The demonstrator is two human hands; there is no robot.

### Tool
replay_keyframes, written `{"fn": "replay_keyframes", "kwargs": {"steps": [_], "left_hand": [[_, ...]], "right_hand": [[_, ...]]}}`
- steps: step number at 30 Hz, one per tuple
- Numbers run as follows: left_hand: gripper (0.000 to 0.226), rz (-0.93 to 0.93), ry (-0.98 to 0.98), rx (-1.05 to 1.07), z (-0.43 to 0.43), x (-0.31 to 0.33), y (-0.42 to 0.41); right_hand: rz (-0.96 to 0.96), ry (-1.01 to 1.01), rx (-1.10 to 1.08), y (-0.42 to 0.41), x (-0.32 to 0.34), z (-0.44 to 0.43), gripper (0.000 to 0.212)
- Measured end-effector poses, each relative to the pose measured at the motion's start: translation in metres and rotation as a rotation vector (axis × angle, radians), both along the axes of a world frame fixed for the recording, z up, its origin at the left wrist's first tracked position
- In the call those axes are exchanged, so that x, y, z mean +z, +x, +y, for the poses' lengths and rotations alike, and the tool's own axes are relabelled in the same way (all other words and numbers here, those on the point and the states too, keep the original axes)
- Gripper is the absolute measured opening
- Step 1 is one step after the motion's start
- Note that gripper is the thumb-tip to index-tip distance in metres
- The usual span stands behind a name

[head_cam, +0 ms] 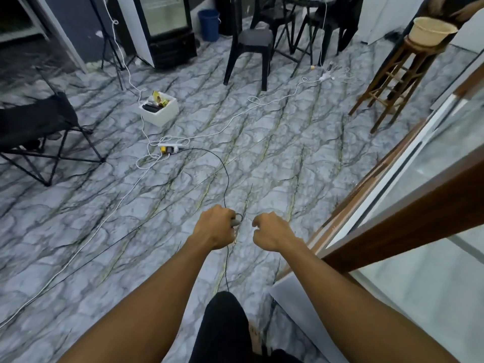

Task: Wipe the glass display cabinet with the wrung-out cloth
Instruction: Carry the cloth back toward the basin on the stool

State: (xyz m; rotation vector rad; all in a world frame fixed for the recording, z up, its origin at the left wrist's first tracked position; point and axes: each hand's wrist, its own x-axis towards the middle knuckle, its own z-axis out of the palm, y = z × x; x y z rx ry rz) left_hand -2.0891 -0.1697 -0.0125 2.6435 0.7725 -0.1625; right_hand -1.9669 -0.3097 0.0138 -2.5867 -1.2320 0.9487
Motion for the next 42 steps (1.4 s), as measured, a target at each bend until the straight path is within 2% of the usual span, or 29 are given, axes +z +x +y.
{"fn": "replay_keyframes", "kwargs": {"steps": [8, 17, 24, 30, 35, 42], "left_hand": [[0.015, 0.028, -0.105, -0.06, 0.074, -0.01, 0.085], [0.012, -0.052, -0.183, -0.219, 0.201, -0.018, 0.24], [0.012, 0.017, -0.195, -0.383, 0.251, -0.017, 0.381], [0.014, 0.02, -0.205, -0.464, 0.271, -0.025, 0.552], [0.017, 0.037, -0.145, -0.503, 0.288, -0.008, 0.698], [0.015, -0.026, -0.178, -0.603, 0.303, 0.002, 0.903]], "right_hand": [[0.059, 0.023, -0.13, 0.074, -0.009, 0.051, 0.048], [0.064, 0.019, -0.363, 0.197, -0.017, 0.145, 0.044], [0.079, 0.022, -0.508, 0.304, -0.023, 0.185, 0.045], [0.062, 0.019, -0.554, 0.462, -0.041, 0.209, 0.045], [0.066, 0.012, -0.597, 0.602, -0.022, 0.219, 0.044], [0.006, 0.07, -0.698, 0.791, -0.01, 0.225, 0.043]]}}
